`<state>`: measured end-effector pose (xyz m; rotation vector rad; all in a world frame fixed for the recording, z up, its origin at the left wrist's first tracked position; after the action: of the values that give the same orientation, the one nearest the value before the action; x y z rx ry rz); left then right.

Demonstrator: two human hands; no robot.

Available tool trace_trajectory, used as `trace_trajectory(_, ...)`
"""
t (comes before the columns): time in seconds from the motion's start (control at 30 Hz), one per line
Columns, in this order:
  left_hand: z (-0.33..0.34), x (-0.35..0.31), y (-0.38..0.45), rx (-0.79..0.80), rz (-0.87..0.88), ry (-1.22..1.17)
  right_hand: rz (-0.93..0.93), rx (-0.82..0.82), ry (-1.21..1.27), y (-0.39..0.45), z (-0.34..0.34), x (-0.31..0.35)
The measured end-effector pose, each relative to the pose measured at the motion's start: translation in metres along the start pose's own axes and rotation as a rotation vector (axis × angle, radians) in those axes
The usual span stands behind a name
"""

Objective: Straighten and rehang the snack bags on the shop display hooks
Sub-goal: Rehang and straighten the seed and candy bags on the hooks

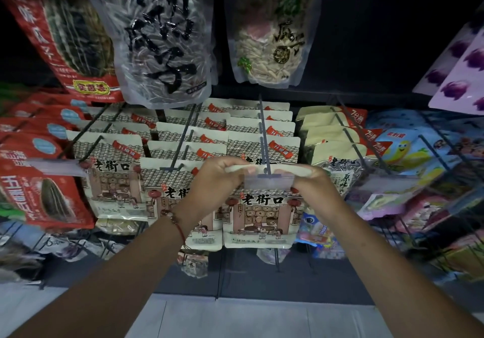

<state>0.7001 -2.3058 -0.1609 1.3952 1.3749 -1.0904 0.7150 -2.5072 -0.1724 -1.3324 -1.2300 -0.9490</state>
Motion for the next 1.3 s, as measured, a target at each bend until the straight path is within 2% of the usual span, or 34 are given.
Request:
trace_trajectory(0.17,0.002,-0.010,0.007,-0.090,0.063,0.092,-0.032,-0.087,-0.008,0.012,0.001,-0.001)
trace_trajectory(0.2,0.002,-0.012,0.011,-0.115,0.106,0.193,-0.058,-0.116,-0.007,0.016,0.002,-0.001)
trace_trajectory(0.3,0.008,-0.027,0.023,-0.185,0.326,0.741,-0.141,-0.214,-0.033,0.026,0.004,0.005)
trace_trajectory(0.4,0.010,-0.034,0.039,-0.260,0.367,0.966,-0.218,-0.289,-0.139,0.036,0.005,0.012)
trace_trajectory(0.57,0.013,-0.036,0.049,-0.317,0.440,0.973,-0.235,-0.356,-0.296,0.040,-0.001,0.016)
trace_trajectory(0.8,0.014,-0.026,0.014,-0.242,0.656,1.170,-0.278,-0.329,-0.465,0.019,-0.011,-0.017)
trace_trajectory(0.9,0.014,-0.001,-0.001,-0.152,0.560,1.392,-0.258,-0.290,-0.457,0.011,-0.010,-0.036)
trace_trajectory(1.03,0.031,0.046,-0.038,0.009,0.624,1.549,-0.340,-0.390,-0.620,-0.036,-0.003,-0.041)
trace_trajectory(1.13,0.049,0.072,-0.047,0.052,0.584,1.472,-0.410,-0.342,-0.686,-0.056,0.015,-0.056)
trace_trajectory(1.23,0.062,0.065,-0.037,0.029,0.568,1.389,-0.373,-0.253,-0.805,-0.041,0.026,-0.076)
trace_trajectory(1.3,0.065,0.054,-0.022,-0.003,0.559,1.353,-0.323,-0.217,-0.794,-0.022,0.025,-0.082)
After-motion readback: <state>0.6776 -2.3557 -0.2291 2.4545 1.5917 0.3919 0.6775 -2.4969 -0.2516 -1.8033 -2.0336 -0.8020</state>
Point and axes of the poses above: each hand's wrist, its own y-axis towards the middle knuckle, its own z-axis out of the palm, x = y × z, the point moved 7 cm from there along y, towards the middle knuckle, and after that the axes turned 1 degree about -x, right-handed, at the moved point
